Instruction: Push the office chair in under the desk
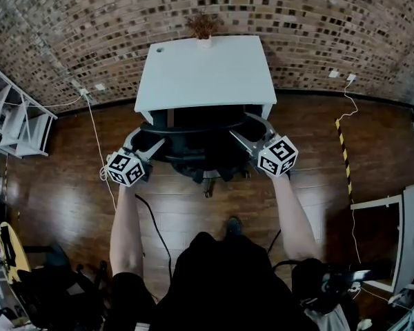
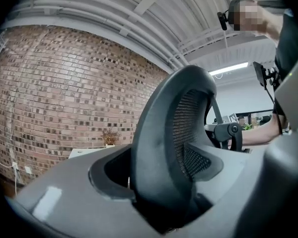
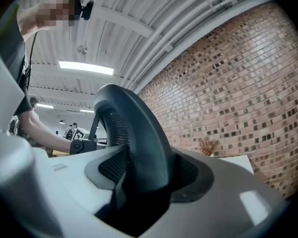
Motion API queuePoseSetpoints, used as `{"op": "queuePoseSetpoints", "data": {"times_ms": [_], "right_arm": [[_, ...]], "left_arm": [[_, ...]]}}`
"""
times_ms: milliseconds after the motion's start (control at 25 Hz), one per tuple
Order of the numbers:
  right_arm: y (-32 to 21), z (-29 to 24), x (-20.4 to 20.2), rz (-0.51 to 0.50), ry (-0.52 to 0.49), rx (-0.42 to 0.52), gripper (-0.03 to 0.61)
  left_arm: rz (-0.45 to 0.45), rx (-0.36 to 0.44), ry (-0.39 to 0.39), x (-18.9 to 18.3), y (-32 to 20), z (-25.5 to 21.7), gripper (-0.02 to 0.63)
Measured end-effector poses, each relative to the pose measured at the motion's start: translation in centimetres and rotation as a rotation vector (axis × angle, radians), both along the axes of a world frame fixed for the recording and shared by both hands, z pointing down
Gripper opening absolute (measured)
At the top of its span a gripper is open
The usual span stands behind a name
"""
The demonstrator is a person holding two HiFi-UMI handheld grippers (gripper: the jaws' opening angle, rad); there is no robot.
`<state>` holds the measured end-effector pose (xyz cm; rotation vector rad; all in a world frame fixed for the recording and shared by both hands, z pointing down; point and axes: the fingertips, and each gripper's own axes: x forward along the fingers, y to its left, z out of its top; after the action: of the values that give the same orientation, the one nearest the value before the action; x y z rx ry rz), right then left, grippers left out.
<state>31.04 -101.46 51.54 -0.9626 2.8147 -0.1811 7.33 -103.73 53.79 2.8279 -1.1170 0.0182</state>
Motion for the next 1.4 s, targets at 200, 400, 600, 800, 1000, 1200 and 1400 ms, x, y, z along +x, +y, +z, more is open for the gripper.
{"op": "queuePoseSetpoints", "data": {"times_ms": [200,400,600,800,1000,1200,1400], "right_arm": [[-1.8,1.7,-0.3,0.001,0.004,0.000,0.245],[-5.5,1.1,-0.4,-0.007,0.005,-0.021,0.244],[-8.8,1.7,-1.5,-0.006,0.002,-0.055,0.244],[-11.8,1.7,-2.2,0.008,0.013,-0.058,0.247],[-15.1,3.2,-3.3,0.031,0.023,-0.065,0.249],[-18.0,3.6,-3.5,0.040,0.028,-0.069,0.250],[-20.7,4.3,-3.2,0.058,0.016,-0.078,0.249]], "left_arm": [[-0.007,0.006,-0.004,-0.2,-2.0,1.4,0.426],[-0.017,0.002,-0.004,-0.4,-5.2,-0.1,0.426],[-0.012,-0.017,0.000,-1.5,-8.0,-0.4,0.426],[-0.016,-0.027,0.003,-2.4,-10.6,-0.7,0.426],[-0.010,-0.022,0.008,-3.5,-13.8,0.6,0.426],[-0.029,-0.002,0.009,-3.8,-16.7,0.7,0.426],[-0.059,0.021,0.003,-3.9,-19.8,1.4,0.430]]}}
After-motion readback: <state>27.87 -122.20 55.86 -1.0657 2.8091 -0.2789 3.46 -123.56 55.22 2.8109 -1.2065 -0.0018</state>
